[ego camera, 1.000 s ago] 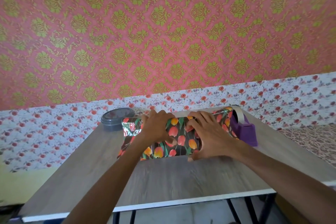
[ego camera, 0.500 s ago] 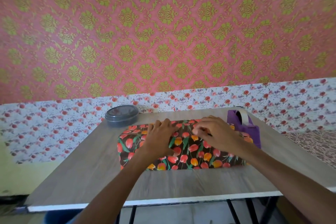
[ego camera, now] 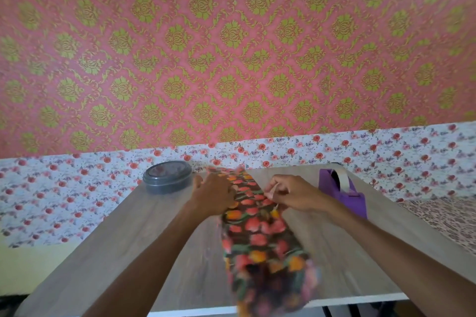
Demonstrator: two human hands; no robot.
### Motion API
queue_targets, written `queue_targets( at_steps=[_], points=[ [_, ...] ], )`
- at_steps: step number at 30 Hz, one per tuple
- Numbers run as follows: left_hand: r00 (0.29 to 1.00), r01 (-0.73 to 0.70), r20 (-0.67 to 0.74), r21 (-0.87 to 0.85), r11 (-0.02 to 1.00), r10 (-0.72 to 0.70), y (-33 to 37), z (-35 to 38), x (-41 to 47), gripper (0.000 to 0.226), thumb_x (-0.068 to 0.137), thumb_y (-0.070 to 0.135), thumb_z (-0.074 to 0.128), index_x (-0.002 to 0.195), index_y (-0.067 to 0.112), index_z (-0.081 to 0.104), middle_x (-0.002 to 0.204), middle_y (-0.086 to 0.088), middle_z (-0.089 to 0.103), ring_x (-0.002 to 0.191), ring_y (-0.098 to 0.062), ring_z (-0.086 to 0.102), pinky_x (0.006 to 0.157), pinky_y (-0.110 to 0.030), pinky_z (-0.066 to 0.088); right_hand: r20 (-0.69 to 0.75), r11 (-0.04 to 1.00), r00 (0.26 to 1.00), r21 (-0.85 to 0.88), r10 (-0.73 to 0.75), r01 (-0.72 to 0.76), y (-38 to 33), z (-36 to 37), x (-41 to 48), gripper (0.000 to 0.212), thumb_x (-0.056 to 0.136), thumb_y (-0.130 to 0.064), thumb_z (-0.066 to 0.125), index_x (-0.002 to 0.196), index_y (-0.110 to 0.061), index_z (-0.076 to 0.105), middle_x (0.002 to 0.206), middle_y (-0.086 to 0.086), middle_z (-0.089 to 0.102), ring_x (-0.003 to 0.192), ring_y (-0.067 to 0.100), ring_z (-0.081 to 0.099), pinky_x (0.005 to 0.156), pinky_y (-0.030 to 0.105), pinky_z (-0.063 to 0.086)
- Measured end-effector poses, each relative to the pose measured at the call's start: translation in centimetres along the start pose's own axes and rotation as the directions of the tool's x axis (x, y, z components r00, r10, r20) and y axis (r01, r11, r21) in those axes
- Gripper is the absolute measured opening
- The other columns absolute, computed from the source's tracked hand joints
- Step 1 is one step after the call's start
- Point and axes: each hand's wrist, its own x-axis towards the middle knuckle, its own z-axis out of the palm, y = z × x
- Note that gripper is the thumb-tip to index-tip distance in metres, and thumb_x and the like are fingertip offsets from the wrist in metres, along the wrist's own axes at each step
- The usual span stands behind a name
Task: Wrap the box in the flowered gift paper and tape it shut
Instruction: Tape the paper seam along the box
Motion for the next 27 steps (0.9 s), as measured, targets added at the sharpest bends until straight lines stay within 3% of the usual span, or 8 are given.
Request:
queue_targets(
  at_steps=[2, 5, 9, 14, 17, 20, 23, 27],
  points=[
    [0.998, 0.033, 0.058, -0.056, 0.998, -0.030, 0.0, -0.4, 0.6, 0.036, 0.099, 0.042, 0.036, 0.102, 0.012, 0.056, 0.139, -0.014, 0.046, 0.136, -0.037, 0.034, 0.112, -0.064, 0.018, 0.089, 0.990, 0.996, 0.141, -0.017, 0.004, -0.3, 0.8, -0.7, 0.016, 0.093, -0.004, 0.060, 0.106, -0.013, 0.063, 0.092, 0.005, 0.075, 0.085, 0.021, 0.073, 0.074, 0.032, 0.056],
    [0.986, 0.006, 0.166, -0.201, 0.979, 0.028, 0.4, -0.8, 1.0, 0.043, 0.093, 0.052, 0.044, 0.078, 0.015, 0.057, 0.107, -0.020, 0.061, 0.106, -0.037, 0.058, 0.108, -0.057, 0.033, 0.136, 0.985, 0.990, 0.175, -0.031, 0.007, 0.3, 1.8, -0.8, 0.020, 0.086, -0.004, 0.066, 0.103, -0.014, 0.066, 0.097, 0.007, 0.075, 0.093, 0.020, 0.071, 0.077, 0.032, 0.056],
    [0.974, -0.026, 0.222, -0.076, 0.997, 0.043, 1.9, -1.3, 0.8, 0.069, 0.088, 0.068, 0.047, 0.134, 0.018, 0.053, 0.136, -0.013, 0.047, 0.118, -0.033, 0.052, 0.101, -0.041, 0.043, -0.148, 0.996, 0.985, -0.046, -0.083, 0.077, 1.5, 2.6, 0.2, 0.017, 0.075, -0.011, 0.080, 0.087, -0.020, 0.072, 0.081, -0.008, 0.072, 0.076, 0.003, 0.067, 0.075, 0.036, 0.057],
    [0.931, -0.146, 0.306, -0.187, 0.972, 0.199, 2.3, -1.8, 0.6, 0.057, 0.098, 0.049, 0.045, 0.144, 0.016, 0.040, 0.149, -0.012, 0.036, 0.129, -0.029, 0.043, 0.103, -0.038, 0.037, -0.419, 0.994, 0.902, -0.059, -0.107, 0.090, 2.4, 2.9, 0.4, 0.019, 0.070, -0.021, 0.083, 0.065, -0.030, 0.066, 0.065, -0.020, 0.065, 0.062, -0.001, 0.061, 0.061, 0.023, 0.049],
    [0.866, -0.177, 0.435, -0.196, 0.964, 0.247, 1.7, -2.7, 0.5, 0.063, 0.101, 0.047, 0.043, 0.155, 0.025, 0.020, 0.163, -0.003, 0.012, 0.147, -0.027, 0.018, 0.118, -0.044, 0.015, -0.347, 0.926, 0.907, -0.362, -0.238, 0.105, 2.6, 1.0, -0.1, 0.057, 0.069, -0.065, 0.073, 0.110, -0.026, 0.066, 0.112, -0.017, 0.061, 0.104, 0.003, 0.053, 0.084, 0.025, 0.042],
    [0.826, -0.205, 0.478, -0.242, 0.948, 0.300, 1.7, -3.4, 0.7, 0.058, 0.102, 0.039, 0.047, 0.154, 0.030, 0.023, 0.163, 0.001, 0.008, 0.149, -0.025, 0.011, 0.119, -0.046, 0.010, -0.079, 0.681, 0.941, -0.711, -0.328, 0.178, 3.5, -0.1, 0.0, 0.091, 0.074, -0.089, 0.036, 0.145, -0.033, 0.041, 0.155, -0.009, 0.034, 0.147, 0.019, 0.019, 0.119, 0.046, 0.020],
    [0.866, -0.240, 0.401, -0.188, 0.952, 0.298, 2.7, -3.2, 0.4, 0.049, 0.100, 0.023, 0.048, 0.147, 0.031, 0.040, 0.153, -0.003, 0.033, 0.137, -0.029, 0.035, 0.114, -0.047, 0.028, 0.006, 0.624, 0.943, -0.748, -0.333, 0.225, 4.1, 0.4, -0.1, 0.083, 0.082, -0.082, 0.035, 0.145, -0.029, 0.043, 0.150, -0.002, 0.045, 0.147, 0.024, 0.024, 0.121, 0.051, 0.012],
    [0.966, -0.217, 0.109, -0.142, 0.966, 0.233, 4.4, -1.1, -0.8, 0.028, 0.096, 0.040, 0.050, 0.096, 0.018, 0.066, 0.090, -0.004, 0.059, 0.081, -0.023, 0.058, 0.071, -0.035, 0.048, -0.122, 0.630, 0.889, -0.748, -0.441, 0.209, 4.2, 2.1, -0.8, 0.072, 0.084, -0.075, 0.044, 0.134, -0.026, 0.058, 0.130, -0.005, 0.063, 0.127, 0.018, 0.053, 0.115, 0.051, 0.031]
  ],
)
